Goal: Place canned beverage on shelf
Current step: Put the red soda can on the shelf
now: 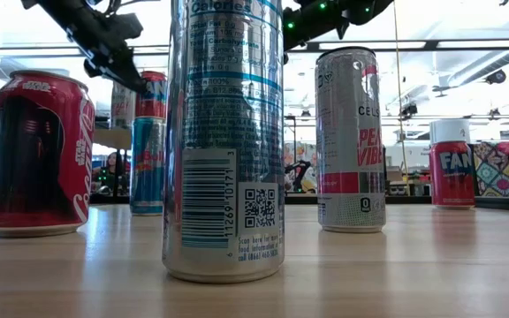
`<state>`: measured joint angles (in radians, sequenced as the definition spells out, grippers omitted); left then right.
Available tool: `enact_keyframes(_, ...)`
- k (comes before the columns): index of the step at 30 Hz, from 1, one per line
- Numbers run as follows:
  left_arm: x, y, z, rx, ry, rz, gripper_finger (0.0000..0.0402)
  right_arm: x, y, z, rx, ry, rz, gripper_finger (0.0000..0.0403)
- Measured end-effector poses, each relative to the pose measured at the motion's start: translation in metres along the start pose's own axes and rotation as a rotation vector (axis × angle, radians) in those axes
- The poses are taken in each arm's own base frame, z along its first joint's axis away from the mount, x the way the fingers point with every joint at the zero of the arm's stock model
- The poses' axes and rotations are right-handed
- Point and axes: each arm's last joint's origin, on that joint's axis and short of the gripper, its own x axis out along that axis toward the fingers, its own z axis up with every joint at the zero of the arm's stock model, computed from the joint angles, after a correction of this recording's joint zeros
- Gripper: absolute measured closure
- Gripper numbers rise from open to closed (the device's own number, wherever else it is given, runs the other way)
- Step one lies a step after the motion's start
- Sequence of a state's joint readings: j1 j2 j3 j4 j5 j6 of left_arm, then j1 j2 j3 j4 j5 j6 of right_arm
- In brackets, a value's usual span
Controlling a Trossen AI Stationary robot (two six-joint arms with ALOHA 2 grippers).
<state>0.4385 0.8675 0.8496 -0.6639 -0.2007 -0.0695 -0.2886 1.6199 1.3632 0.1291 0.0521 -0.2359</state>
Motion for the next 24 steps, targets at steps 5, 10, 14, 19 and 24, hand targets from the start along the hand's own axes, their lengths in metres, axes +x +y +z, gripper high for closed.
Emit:
enact_keyframes(5,0.0054,-0.0010,0.0030,0.001,-0.029,0.000,0.0401,0.0000,-0.0001,0.0000,-0.002,0.000,0.000,0.0390)
enact_keyframes(10,0.0077,0.0015,0.0029,0.008,-0.023,0.106,0.0402,0.0000,0.0000,-0.0004,-0.002,0.004,0.001,0.0390)
enact_keyframes(14,0.0072,0.0026,0.0030,0.019,-0.025,0.134,0.0402,-0.0001,0.0000,-0.0004,-0.002,0.005,0.001,0.0390)
enact_keyframes(19,0.0072,0.0051,0.0025,0.017,-0.021,0.181,0.0402,-0.0001,0.0001,-0.0009,-0.002,0.010,0.002,0.0390)
enact_keyframes(24,0.0071,0.0064,0.0023,0.017,-0.020,0.219,0.0402,-0.0001,0.0004,-0.0018,-0.001,0.020,0.005,0.0390)
